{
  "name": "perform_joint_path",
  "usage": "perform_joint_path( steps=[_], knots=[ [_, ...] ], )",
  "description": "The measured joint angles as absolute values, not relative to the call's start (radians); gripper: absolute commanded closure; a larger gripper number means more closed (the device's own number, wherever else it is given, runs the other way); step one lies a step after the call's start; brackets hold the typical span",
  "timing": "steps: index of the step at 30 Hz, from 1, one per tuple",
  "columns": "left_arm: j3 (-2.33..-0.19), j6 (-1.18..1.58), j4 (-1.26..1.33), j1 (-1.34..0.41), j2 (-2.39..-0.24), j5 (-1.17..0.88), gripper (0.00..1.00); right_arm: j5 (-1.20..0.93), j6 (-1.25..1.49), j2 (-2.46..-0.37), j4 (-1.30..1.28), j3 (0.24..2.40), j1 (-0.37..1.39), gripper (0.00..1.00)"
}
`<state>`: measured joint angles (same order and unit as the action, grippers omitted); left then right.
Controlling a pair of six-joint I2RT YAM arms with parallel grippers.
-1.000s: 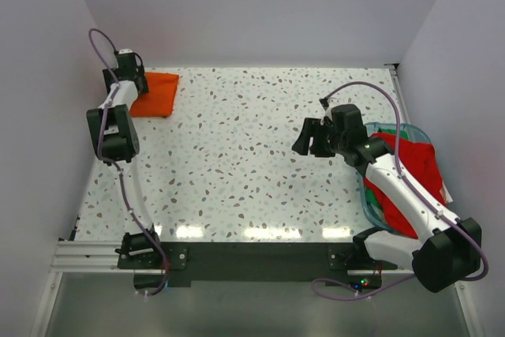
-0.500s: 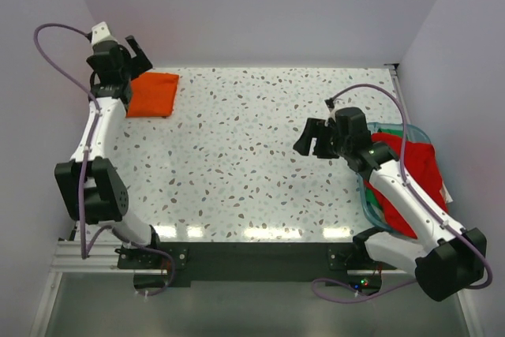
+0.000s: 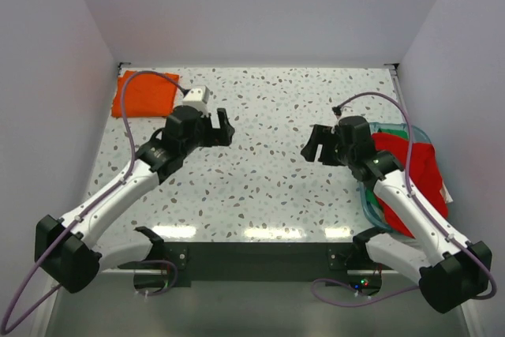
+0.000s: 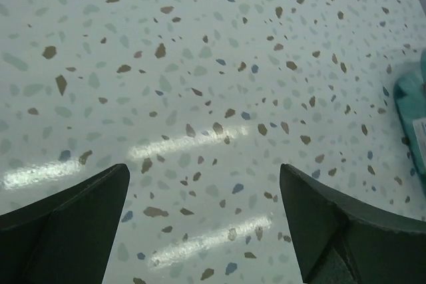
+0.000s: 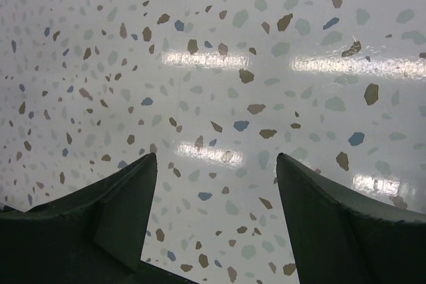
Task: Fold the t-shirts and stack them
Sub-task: Reset both grippers
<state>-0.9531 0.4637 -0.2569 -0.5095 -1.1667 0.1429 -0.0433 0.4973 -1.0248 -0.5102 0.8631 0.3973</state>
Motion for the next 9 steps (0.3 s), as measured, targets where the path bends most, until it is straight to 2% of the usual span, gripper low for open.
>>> perform_joint_path(
  steps=[3,9],
  knots=[
    [-0.894,0.473,-0.258,-0.604,-1.115,0.147,0.0,-0.019,0.497,-0.987,-0.516,0.84,0.397,0.25],
    [-0.821,0.479,-0.288,-0.622,-1.065,0.142,0.0,0.021,0.496,-0.946,-0.518,0.832,0.397,0.26]
  ],
)
